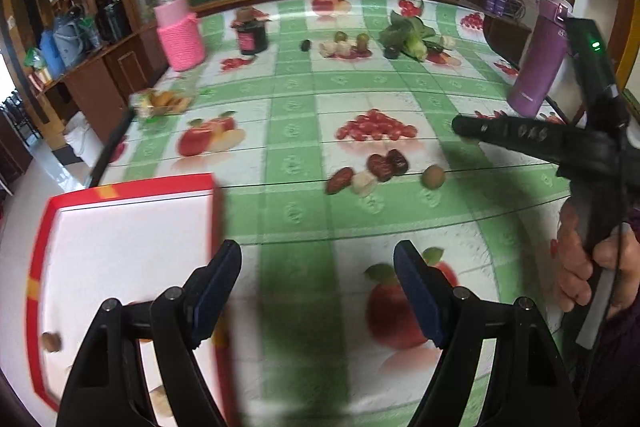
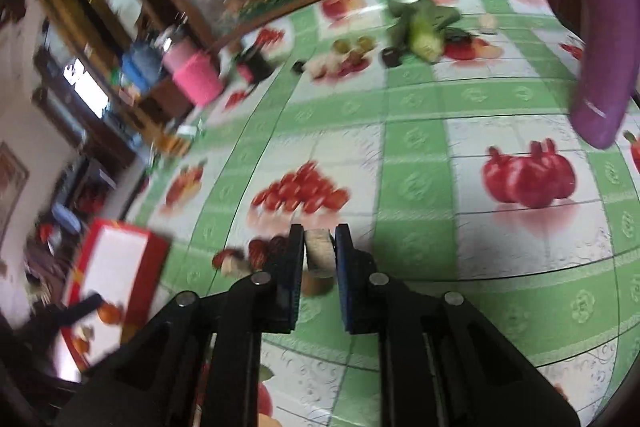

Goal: Organize fruits

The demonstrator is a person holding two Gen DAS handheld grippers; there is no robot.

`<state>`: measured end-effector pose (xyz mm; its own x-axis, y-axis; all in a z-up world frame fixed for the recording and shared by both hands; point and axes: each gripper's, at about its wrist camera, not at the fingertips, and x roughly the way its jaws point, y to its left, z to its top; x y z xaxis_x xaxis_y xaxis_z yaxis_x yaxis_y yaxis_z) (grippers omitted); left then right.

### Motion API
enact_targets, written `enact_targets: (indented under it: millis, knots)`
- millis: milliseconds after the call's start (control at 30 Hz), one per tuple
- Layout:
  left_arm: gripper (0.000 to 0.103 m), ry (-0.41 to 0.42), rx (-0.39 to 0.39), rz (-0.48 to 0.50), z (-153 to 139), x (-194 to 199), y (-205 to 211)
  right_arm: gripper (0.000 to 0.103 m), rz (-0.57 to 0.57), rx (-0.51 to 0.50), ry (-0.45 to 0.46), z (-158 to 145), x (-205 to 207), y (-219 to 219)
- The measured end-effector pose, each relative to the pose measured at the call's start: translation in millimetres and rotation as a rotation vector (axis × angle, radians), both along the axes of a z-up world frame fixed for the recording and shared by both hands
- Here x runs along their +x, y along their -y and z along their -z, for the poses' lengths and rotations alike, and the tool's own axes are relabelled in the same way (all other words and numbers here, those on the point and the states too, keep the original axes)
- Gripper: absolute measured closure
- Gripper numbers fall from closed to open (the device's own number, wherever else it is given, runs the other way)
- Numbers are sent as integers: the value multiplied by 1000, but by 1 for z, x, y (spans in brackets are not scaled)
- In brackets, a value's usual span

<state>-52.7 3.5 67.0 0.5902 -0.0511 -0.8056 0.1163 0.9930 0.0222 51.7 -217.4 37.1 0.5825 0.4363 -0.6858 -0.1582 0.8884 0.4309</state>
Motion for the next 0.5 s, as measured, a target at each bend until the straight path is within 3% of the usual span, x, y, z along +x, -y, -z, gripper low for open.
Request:
enact_targets:
  millis: [33,100,133,167,500]
  knots:
    - [26,-20,-14,8,6,8,6,86,26,24,-6,-1,2,8]
    - [43,-56,-42,15,16,19,16,86,69,66,-16,-3,3,23]
    - [57,-81,-57,20,23,26,21,86,81,83,-17,-4,3,28]
    - [61,-98,-69,22,27,30,24,86,90,100,-16,-6,2,32]
    - [69,-128,-88,18,44,65,41,86,78,142,2,-12,-6,32]
